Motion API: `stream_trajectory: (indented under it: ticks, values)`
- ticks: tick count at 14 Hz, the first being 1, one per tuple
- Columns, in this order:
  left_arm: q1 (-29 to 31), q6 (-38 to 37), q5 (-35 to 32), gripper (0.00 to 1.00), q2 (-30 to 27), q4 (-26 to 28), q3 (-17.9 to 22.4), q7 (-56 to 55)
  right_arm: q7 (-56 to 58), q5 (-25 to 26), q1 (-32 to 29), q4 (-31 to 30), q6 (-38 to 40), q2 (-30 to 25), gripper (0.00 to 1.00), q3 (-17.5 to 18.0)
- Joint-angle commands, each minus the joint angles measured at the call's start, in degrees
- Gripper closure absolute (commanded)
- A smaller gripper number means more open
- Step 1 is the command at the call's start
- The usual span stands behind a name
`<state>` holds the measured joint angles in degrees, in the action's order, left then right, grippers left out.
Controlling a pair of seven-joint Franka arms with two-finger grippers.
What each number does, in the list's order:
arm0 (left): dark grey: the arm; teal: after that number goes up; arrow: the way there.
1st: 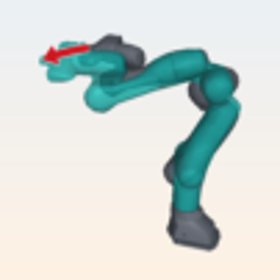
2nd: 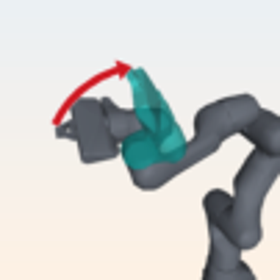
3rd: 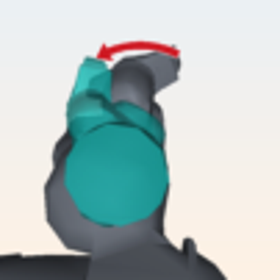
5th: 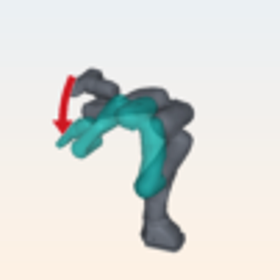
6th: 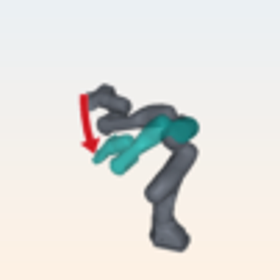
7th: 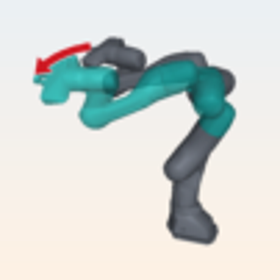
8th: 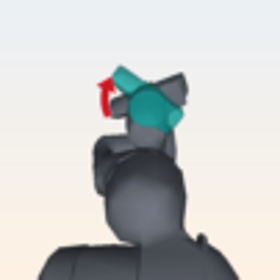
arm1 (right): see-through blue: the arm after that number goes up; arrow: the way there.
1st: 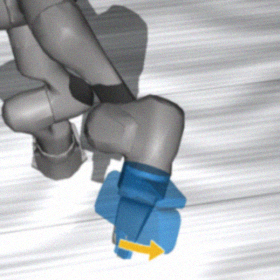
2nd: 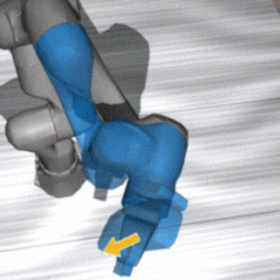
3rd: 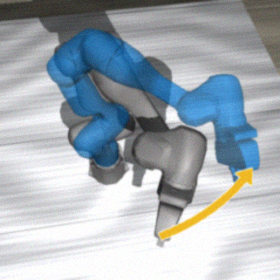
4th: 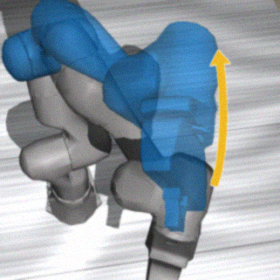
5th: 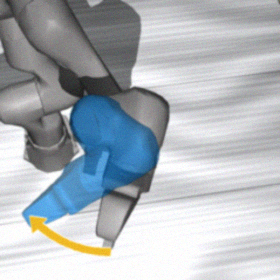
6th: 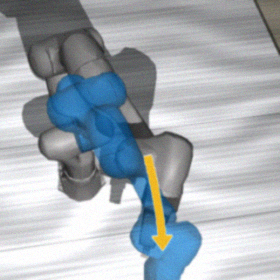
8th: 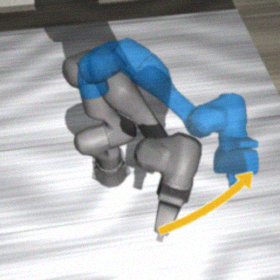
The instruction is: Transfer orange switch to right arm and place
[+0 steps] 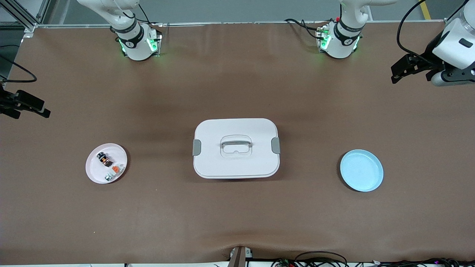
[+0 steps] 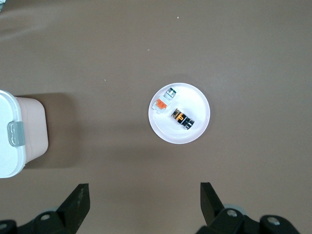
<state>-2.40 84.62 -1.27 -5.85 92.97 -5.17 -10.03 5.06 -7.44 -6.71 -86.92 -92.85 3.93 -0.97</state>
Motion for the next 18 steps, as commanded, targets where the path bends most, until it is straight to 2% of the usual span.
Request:
stream_trajectory:
  ticks: [1,2,4,5,7,18]
  values:
    - [0.12,-0.24,0.57,0.00,-1.53,1.16,-0.19,1.06,-0.23,-0.92,-1.56,0.96,0.65,0.20,0.00,0.44]
    - [0.03,-0.24,0.57,0.00,-1.53,1.16,-0.10,1.06,-0.22,-0.13,-1.03,0.96,0.65,0.02,0.00,0.87]
    - [0.12,-0.24,0.57,0.00,-1.62,1.16,-0.19,1.06,-1.01,6.17,2.99,0.96,0.30,-0.41,0.00,0.88]
    - [0.12,-0.15,0.57,0.00,-1.62,1.16,-0.19,1.06,-2.06,6.99,3.62,0.96,0.48,-0.42,0.00,0.88]
    - [0.12,-0.15,0.48,0.00,-1.62,1.16,-0.19,1.15,-7.14,6.91,3.98,0.96,0.65,-0.50,0.00,1.05]
    - [0.47,-0.15,0.04,0.00,-1.62,1.16,-0.10,2.56,-6.99,8.31,8.02,0.26,0.48,-1.47,0.00,0.97]
